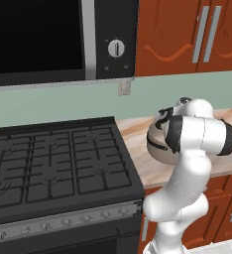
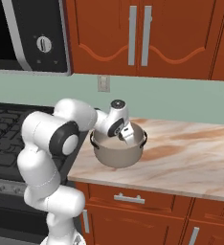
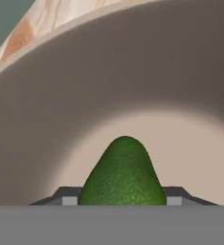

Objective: Turn on the sink faucet. Then move the avocado from the counter to the sink. Turn off the sink. Move the vegetable from the sink to the pot next to the stove. Finally move the pot to the front center burner.

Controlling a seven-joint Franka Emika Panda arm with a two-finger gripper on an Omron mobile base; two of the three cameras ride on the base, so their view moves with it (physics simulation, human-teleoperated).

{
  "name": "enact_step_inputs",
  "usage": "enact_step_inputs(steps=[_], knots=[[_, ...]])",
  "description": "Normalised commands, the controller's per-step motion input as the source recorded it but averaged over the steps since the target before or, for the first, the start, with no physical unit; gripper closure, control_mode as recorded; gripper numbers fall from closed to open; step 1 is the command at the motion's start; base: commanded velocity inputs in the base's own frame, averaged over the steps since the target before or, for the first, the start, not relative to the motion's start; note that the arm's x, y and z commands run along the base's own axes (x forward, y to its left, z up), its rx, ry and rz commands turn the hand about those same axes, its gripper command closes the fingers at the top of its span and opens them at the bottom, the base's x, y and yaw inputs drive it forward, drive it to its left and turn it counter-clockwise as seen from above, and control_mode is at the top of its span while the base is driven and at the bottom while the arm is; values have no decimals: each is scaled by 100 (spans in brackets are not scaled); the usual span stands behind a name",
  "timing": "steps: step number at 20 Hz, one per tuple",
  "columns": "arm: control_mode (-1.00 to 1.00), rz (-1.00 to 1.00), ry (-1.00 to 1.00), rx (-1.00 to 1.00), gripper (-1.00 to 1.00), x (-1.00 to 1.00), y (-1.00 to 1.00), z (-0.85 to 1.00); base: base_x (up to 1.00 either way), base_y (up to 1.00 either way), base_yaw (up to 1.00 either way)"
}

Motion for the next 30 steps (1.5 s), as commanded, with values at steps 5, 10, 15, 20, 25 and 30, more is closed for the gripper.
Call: enact_step_inputs(steps=[5, 10, 15, 20, 25, 30], knots=[[-100, 2, 8, 2, 100, 27, -2, -33, 0, 0, 0], [-100, 3, 4, 2, -100, 22, -2, -19, 0, 0, 0], [-100, 4, 0, 2, -100, -2, -4, -2, 0, 0, 0], [-100, 0, -4, 0, -100, -26, 0, 3, 0, 0, 0], [-100, 0, -11, 0, -100, -29, 7, 33, 0, 0, 0], [-100, 0, -15, -5, -100, -30, 21, 54, 0, 0, 0]])
